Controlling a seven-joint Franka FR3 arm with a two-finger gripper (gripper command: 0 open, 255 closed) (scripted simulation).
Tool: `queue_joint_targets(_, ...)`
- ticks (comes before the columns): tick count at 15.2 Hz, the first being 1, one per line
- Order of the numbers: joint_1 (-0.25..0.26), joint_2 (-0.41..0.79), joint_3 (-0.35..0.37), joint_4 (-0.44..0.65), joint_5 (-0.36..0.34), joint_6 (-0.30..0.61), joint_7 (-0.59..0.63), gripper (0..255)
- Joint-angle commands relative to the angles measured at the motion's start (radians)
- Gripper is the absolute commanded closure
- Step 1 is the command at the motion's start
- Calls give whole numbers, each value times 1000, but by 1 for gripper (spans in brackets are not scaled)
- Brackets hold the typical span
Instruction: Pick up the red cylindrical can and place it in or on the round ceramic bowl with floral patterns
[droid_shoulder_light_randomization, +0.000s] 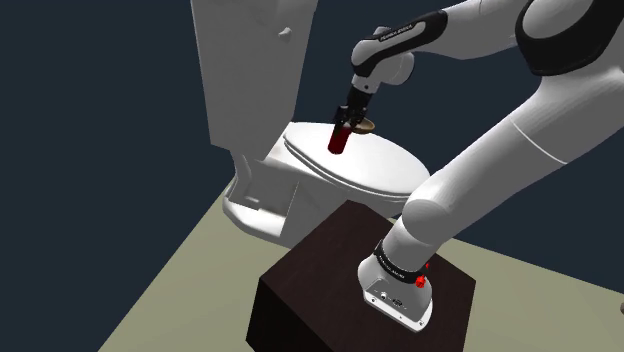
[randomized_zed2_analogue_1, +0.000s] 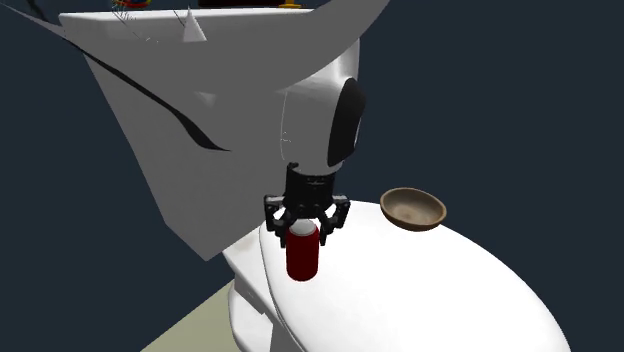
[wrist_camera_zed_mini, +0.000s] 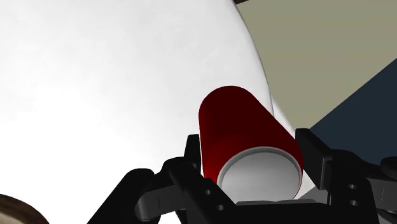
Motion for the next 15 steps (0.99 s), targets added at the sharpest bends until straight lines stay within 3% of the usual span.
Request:
queue_joint_targets(1,-2,-14,4,15,-6,-28,7,255)
queue_joint_targets(15,-8,-90,34,140,-31,-222,45,255)
